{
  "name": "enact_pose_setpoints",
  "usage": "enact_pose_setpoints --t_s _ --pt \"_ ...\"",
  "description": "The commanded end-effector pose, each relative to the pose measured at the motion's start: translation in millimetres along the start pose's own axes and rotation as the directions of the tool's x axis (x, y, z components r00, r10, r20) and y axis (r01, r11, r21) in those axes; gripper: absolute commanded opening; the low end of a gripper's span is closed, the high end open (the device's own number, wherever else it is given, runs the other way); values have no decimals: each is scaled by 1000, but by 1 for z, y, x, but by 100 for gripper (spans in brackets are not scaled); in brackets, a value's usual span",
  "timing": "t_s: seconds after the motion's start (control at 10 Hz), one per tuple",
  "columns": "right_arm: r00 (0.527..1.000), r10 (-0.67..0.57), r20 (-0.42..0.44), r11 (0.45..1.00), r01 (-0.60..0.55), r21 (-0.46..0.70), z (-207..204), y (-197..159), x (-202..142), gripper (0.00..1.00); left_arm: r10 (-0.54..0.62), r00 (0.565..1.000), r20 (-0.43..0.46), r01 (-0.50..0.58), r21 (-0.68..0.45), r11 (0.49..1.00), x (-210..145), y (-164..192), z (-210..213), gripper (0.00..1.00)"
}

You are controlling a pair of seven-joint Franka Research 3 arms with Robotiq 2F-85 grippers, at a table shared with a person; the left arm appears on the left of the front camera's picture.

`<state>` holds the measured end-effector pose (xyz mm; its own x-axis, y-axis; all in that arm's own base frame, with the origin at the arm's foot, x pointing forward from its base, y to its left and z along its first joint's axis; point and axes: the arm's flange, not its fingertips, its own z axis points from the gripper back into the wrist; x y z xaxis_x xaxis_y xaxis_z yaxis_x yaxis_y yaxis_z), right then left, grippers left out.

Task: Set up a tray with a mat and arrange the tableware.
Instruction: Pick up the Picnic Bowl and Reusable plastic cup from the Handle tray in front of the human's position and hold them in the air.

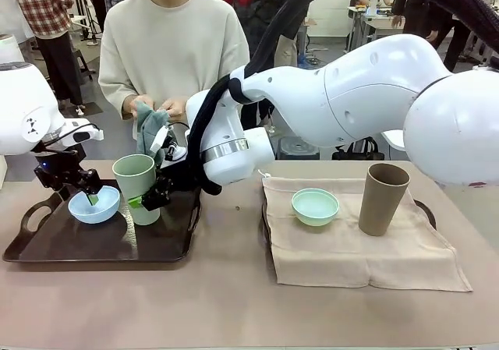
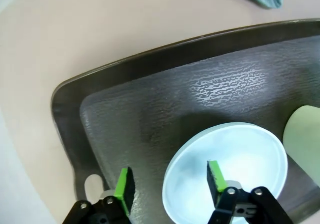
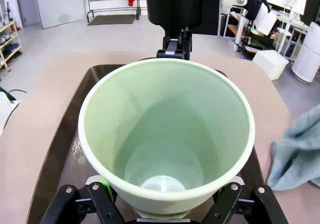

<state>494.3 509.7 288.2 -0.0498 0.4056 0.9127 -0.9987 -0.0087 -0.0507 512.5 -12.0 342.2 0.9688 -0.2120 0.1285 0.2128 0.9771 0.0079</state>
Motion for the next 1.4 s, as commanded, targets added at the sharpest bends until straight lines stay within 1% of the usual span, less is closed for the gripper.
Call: enact_pose_setpoints --t_s 0.0,0.1,0.2,0.3,0.4,0.6,0.7,0.8,1.1,1.2,1.3 --pt "999 18 31 1000 -17 -10 -2 2 -7 0 29 1000 5 -29 -17 999 4 1 3 39" --pt "999 18 27 1000 -18 -10 -2 2 -7 0 32 999 8 -32 -19 999 3 1 4 0" --pt "999 21 25 1000 -21 -11 -2 2 -6 26 32 999 11 -32 -19 999 4 2 7 0" --pt "999 26 21 1000 -25 -13 -1 3 -6 25 33 999 15 -33 -18 999 2 2 9 0" --pt "999 28 21 999 -28 -17 -1 3 -6 0 37 999 14 -37 -11 999 2 3 11 0" --pt "999 28 18 999 -27 -30 6 5 1 0 38 999 24 -39 14 999 -1 3 23 0" --pt "1000 3 5 999 -3 -37 16 9 13 30 58 998 12 -58 38 998 -5 1 37 11" --pt "1000 1 5 999 -1 -47 33 20 38 30 85 996 29 -86 50 995 -12 0 70 11" --pt "997 80 11 987 -78 -139 93 56 125 30 110 984 144 -114 19 993 -33 -5 176 11" --pt "993 114 10 981 -111 -159 111 70 150 30 125 976 178 -127 2 992 -39 -5 198 11" --pt "992 124 11 978 -121 -171 121 76 164 30 139 972 188 -139 -12 990 -40 -5 211 11"
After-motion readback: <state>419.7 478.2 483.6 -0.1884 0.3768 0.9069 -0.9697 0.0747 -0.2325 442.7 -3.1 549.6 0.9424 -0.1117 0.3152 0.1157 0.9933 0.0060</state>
